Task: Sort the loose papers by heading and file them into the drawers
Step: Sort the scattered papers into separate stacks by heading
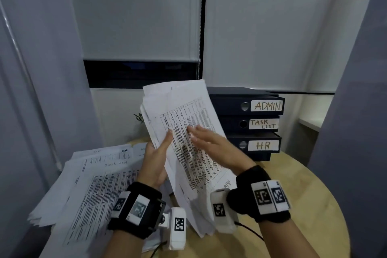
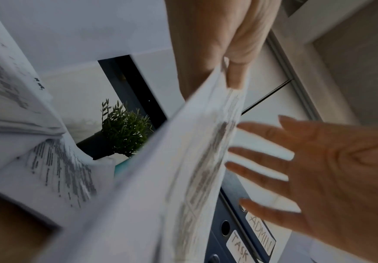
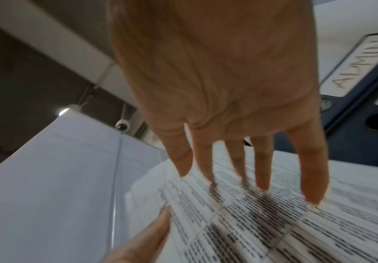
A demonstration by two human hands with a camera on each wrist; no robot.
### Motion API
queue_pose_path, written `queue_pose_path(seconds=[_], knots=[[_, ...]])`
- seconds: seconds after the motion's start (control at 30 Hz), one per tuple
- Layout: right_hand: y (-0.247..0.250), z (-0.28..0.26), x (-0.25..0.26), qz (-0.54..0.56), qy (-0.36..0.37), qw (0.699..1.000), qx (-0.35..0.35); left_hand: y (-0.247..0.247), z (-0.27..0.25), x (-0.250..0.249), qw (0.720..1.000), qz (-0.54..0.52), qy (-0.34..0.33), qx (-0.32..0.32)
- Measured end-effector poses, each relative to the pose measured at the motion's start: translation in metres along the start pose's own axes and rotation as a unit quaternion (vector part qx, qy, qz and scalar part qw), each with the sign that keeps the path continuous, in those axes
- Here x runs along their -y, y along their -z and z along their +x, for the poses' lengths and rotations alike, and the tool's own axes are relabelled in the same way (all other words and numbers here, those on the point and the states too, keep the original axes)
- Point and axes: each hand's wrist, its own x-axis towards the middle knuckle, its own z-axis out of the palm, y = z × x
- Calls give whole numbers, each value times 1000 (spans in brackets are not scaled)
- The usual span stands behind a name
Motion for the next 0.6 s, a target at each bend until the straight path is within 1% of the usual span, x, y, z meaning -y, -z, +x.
queue_pose_path(seconds=[0.03, 0.07, 0.13, 0.17, 0.2, 0.23, 0.27, 0.3, 0.37, 0.4, 0.5, 0.53, 0.6], knots=[[4, 4, -9, 18, -27, 998, -50, 2, 1, 0, 1000, -14, 10, -19], [8, 6, -18, 19, -72, 991, -112, 3, 1, -2, 999, -31, 22, -33], [15, 7, -44, -32, -189, 958, -214, 8, 1, -5, 996, -68, 32, -54], [18, 5, -55, -39, -243, 939, -239, 10, 0, -8, 994, -80, 34, -66], [20, 2, -67, -12, -274, 930, -245, 11, 0, -11, 993, -83, 34, -77], [22, -1, -76, 33, -281, 928, -241, 12, 1, -12, 993, -81, 30, -84], [22, -4, -82, 86, -276, 926, -242, 12, 2, -14, 993, -80, 27, -84], [22, -6, -87, 135, -261, 919, -261, 11, 2, -14, 992, -82, 27, -88], [21, -9, -93, 197, -235, 888, -342, 9, 5, -12, 991, -77, 30, -102], [22, -9, -91, 210, -213, 873, -386, 6, 2, -14, 992, -65, 31, -108], [27, -9, -76, 156, -142, 854, -475, 7, 1, -17, 992, -58, 14, -109], [30, -7, -74, 141, -122, 843, -504, 10, 1, -19, 991, -62, 8, -115], [39, -4, -67, 140, -93, 812, -559, 17, 4, -22, 989, -69, -4, -134]])
